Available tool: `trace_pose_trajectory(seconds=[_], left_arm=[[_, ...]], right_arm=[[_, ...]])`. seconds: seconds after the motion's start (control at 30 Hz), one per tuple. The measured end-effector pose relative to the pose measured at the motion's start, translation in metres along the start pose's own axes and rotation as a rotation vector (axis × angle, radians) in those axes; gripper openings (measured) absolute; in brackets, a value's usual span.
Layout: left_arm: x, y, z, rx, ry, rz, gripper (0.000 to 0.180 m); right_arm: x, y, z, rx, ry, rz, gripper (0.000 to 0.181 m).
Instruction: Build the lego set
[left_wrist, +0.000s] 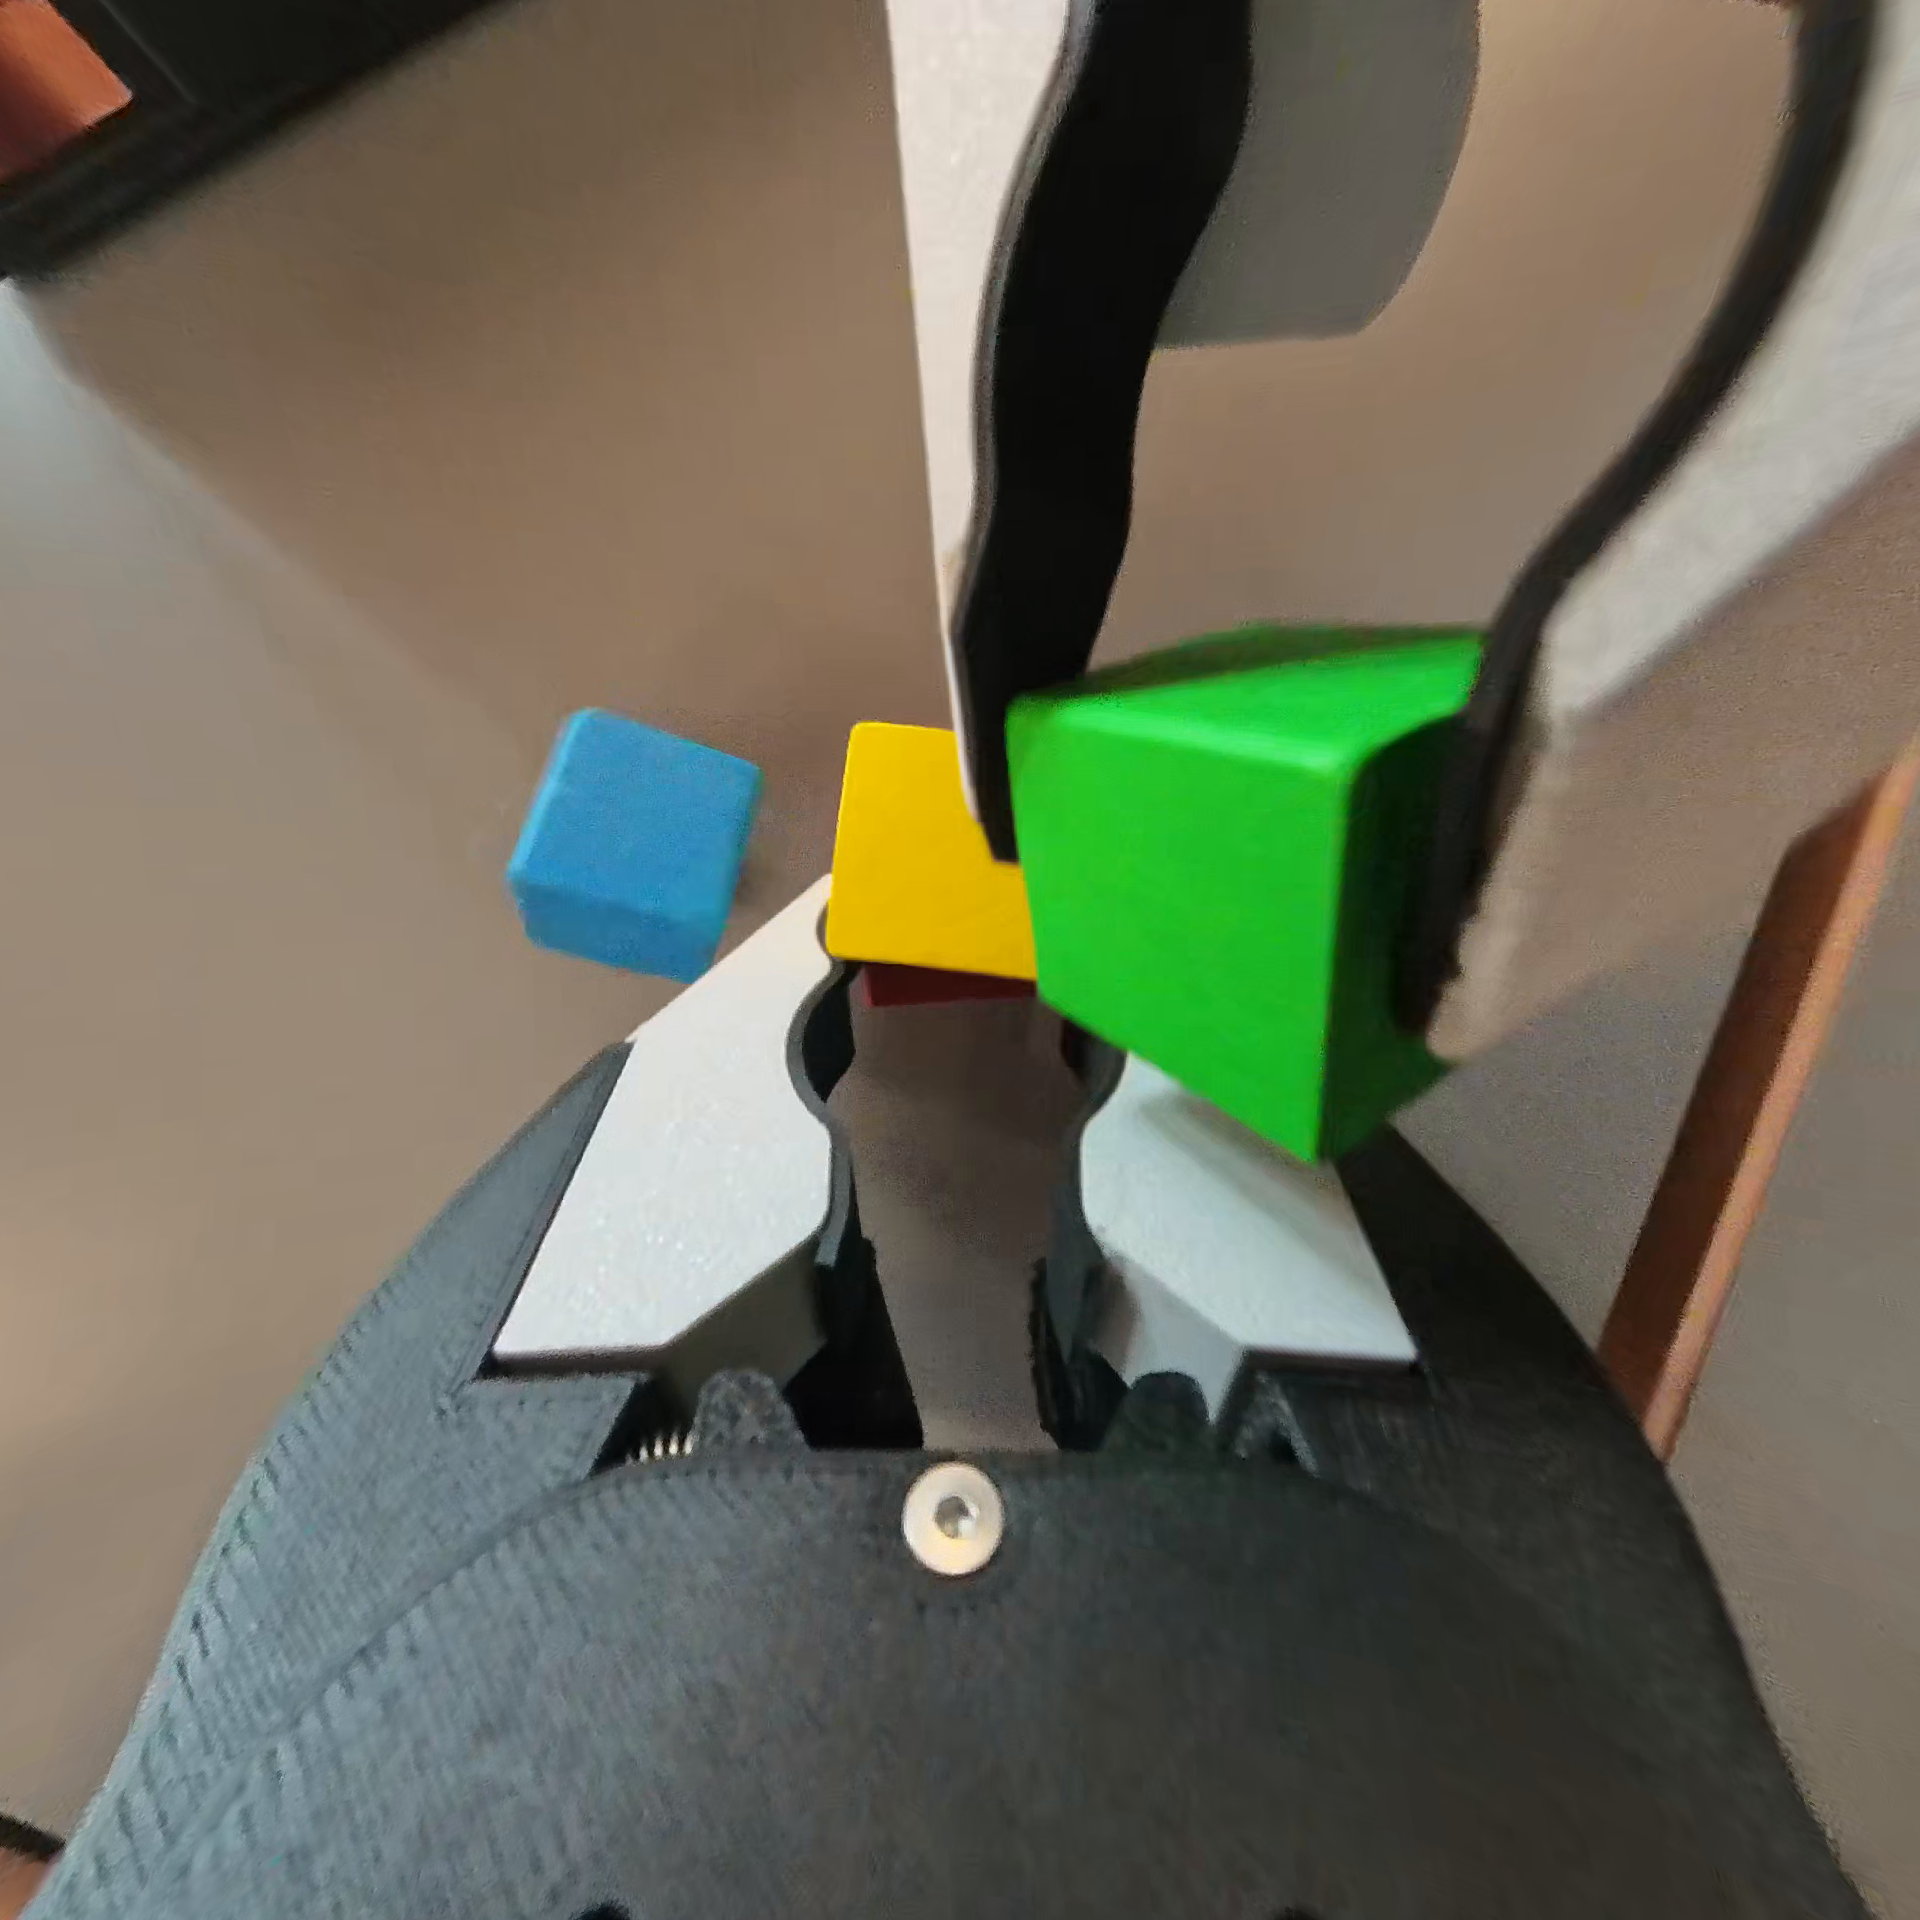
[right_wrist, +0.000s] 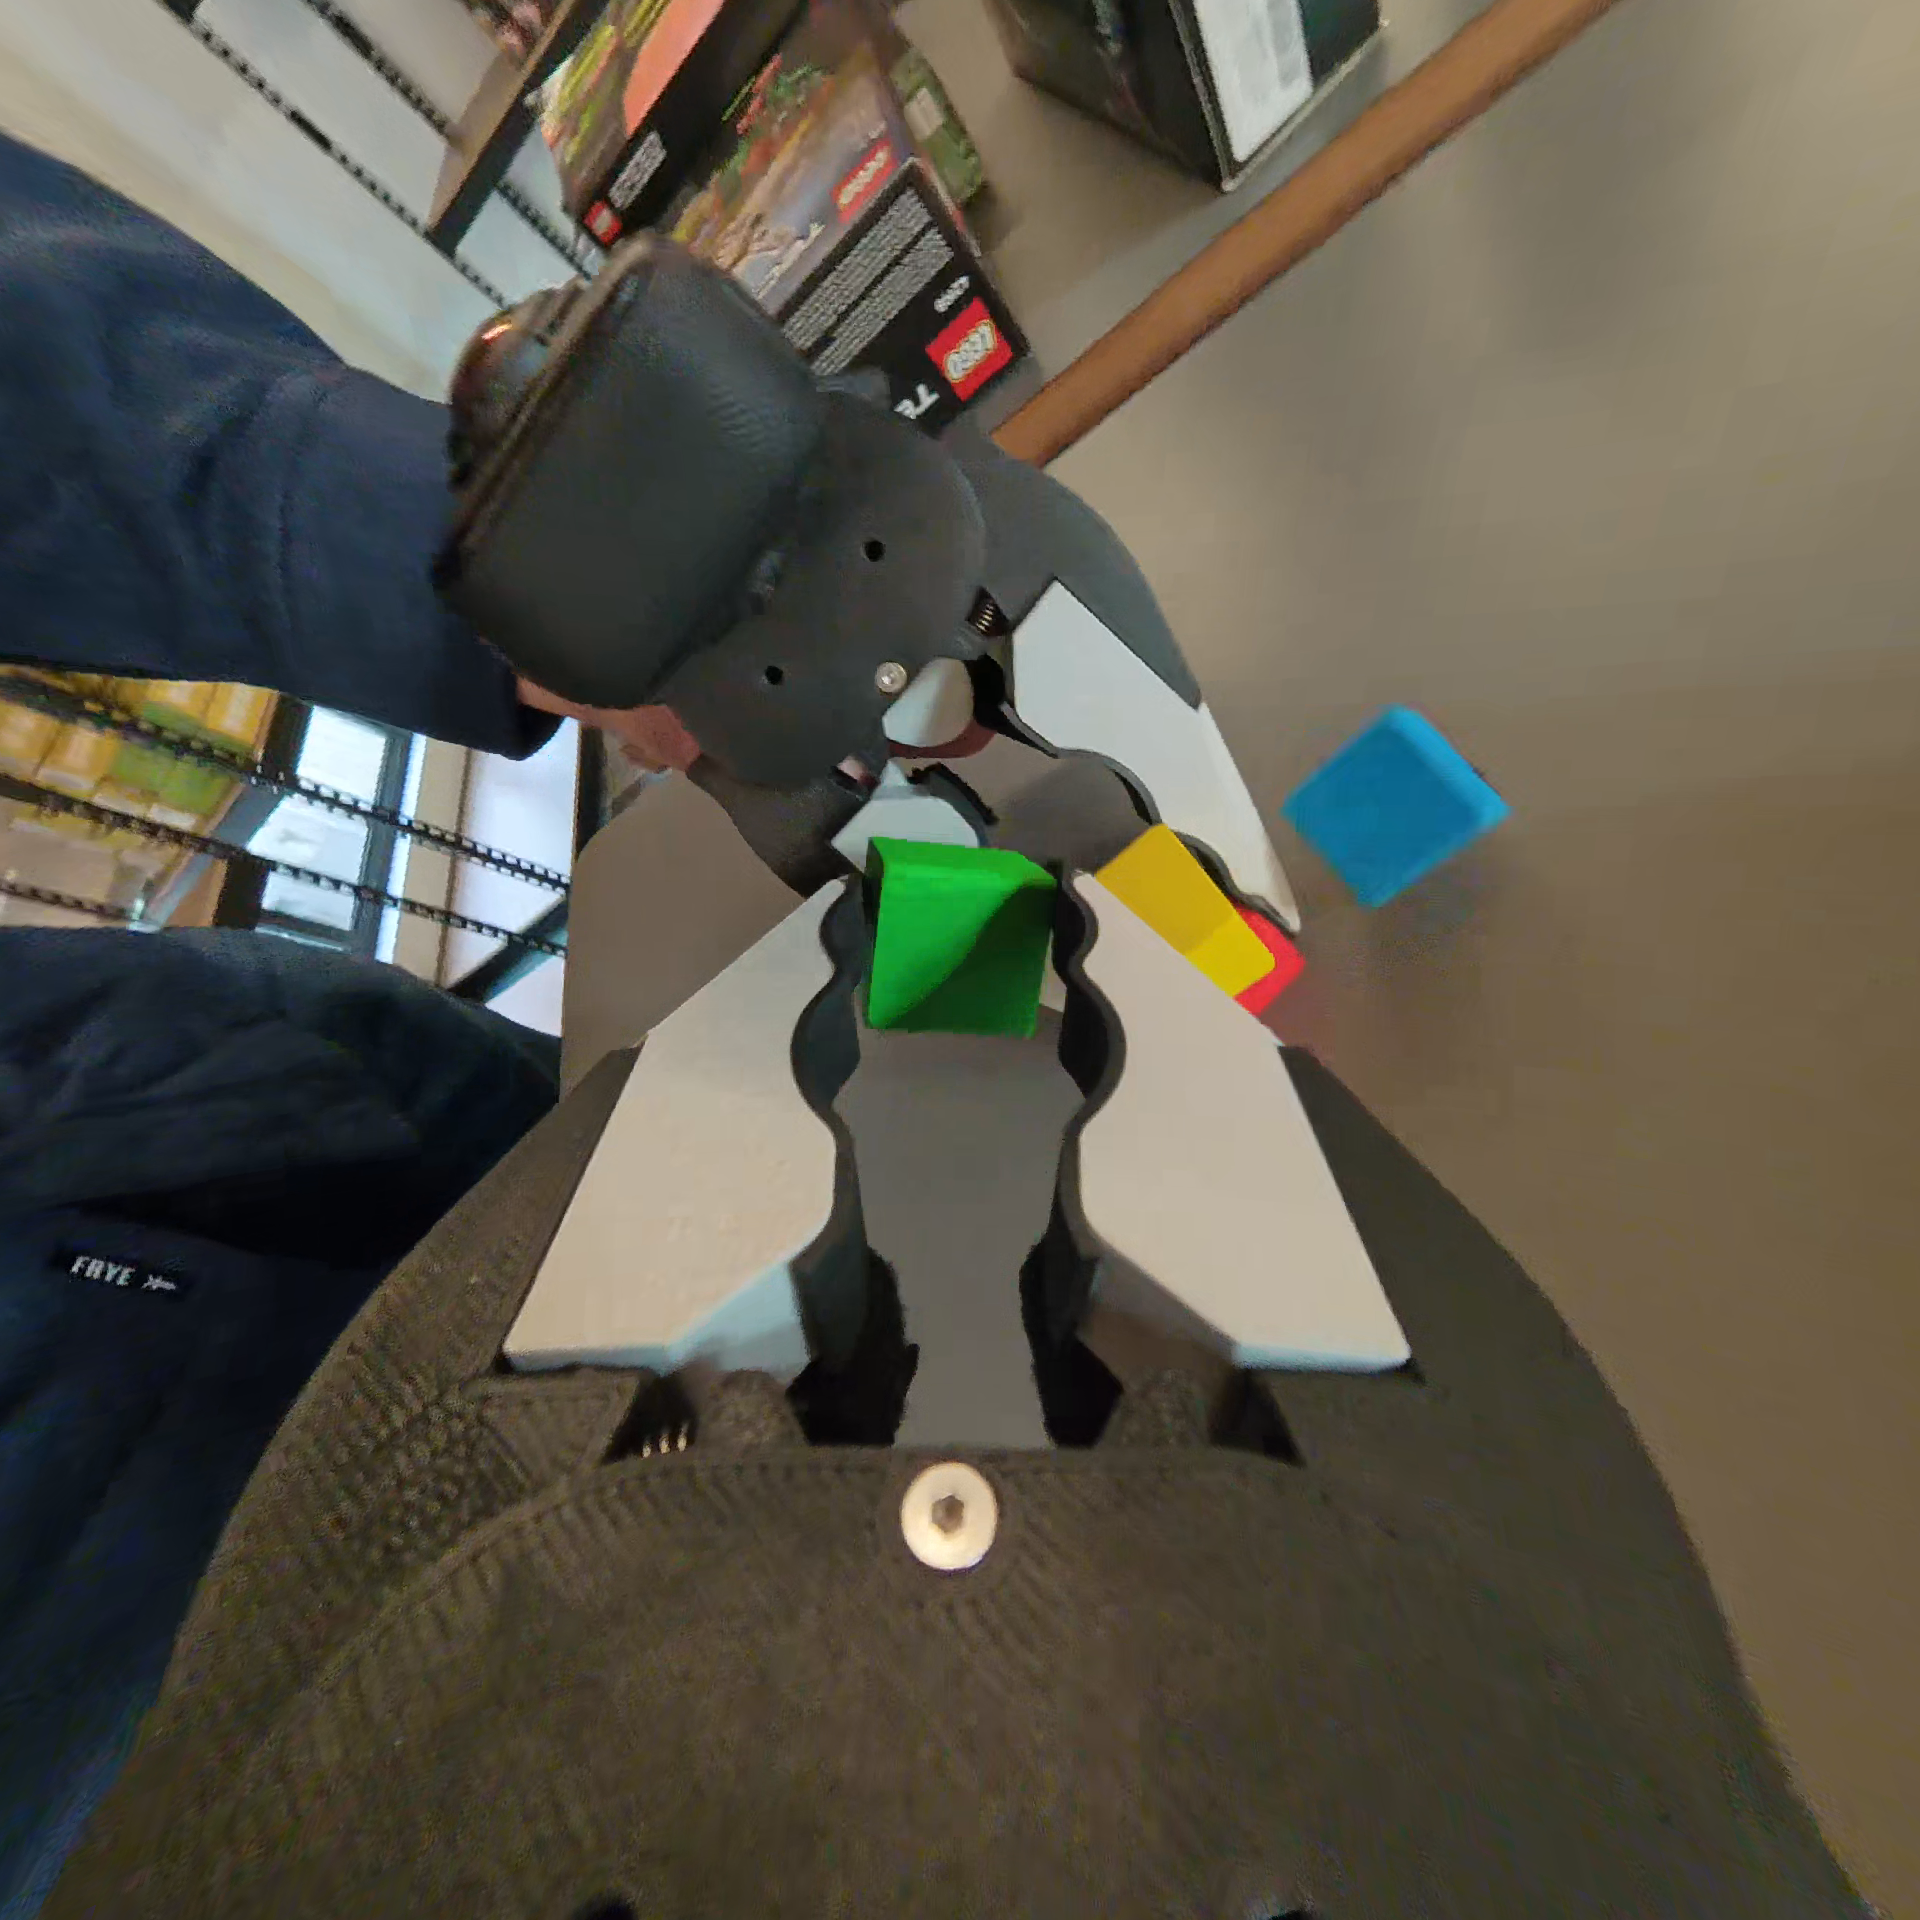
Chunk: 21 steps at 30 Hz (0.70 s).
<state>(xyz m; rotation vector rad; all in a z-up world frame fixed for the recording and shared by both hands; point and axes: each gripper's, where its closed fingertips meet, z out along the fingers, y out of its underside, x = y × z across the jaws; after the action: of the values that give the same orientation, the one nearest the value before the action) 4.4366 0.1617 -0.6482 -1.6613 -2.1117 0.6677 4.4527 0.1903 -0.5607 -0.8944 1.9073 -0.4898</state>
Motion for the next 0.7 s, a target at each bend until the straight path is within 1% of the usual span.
trace_pose_trajectory(seconds=[0.07, 0.13, 0.27, 0.33, 0.4, 0.47, 0.53, 0.6, 0.7], left_arm=[[0.003, 0.004, 0.003, -0.012, 0.012, 0.015, 0.039], [0.003, 0.009, 0.001, -0.014, 0.004, 0.017, 0.042], [0.008, 0.019, -0.007, -0.009, 0.014, -0.044, 0.059], [0.016, 0.022, -0.012, 0.015, 0.071, -0.097, 0.062], [0.014, 0.026, -0.018, 0.007, 0.056, -0.108, 0.061], [0.01, 0.024, -0.026, 0.041, 0.044, -0.178, 0.059], [0.003, 0.02, -0.033, 0.066, 0.016, -0.221, 0.059], [0.002, 0.008, -0.038, 0.102, 0.017, -0.225, 0.054], [0.0, -0.006, -0.036, 0.108, 0.028, -0.207, 0.046]], right_arm=[[0.007, 0.005, -0.004, 0.022, 0.027, 0.036, 0.034], [0.011, 0.005, -0.009, 0.063, 0.039, 0.076, 0.034], [0.025, 0.014, -0.015, 0.092, 0.092, 0.153, 0.034], [0.033, 0.021, -0.015, 0.08, 0.13, 0.181, 0.034], [0.037, 0.027, -0.014, 0.067, 0.148, 0.197, 0.034], [0.04, 0.031, -0.013, 0.059, 0.173, 0.193, 0.034], [0.047, 0.033, -0.013, 0.042, 0.222, 0.194, 0.042], [0.051, 0.035, -0.013, 0.021, 0.257, 0.189, 0.042], [0.049, 0.034, -0.014, 0.027, 0.257, 0.185, 0.042]])
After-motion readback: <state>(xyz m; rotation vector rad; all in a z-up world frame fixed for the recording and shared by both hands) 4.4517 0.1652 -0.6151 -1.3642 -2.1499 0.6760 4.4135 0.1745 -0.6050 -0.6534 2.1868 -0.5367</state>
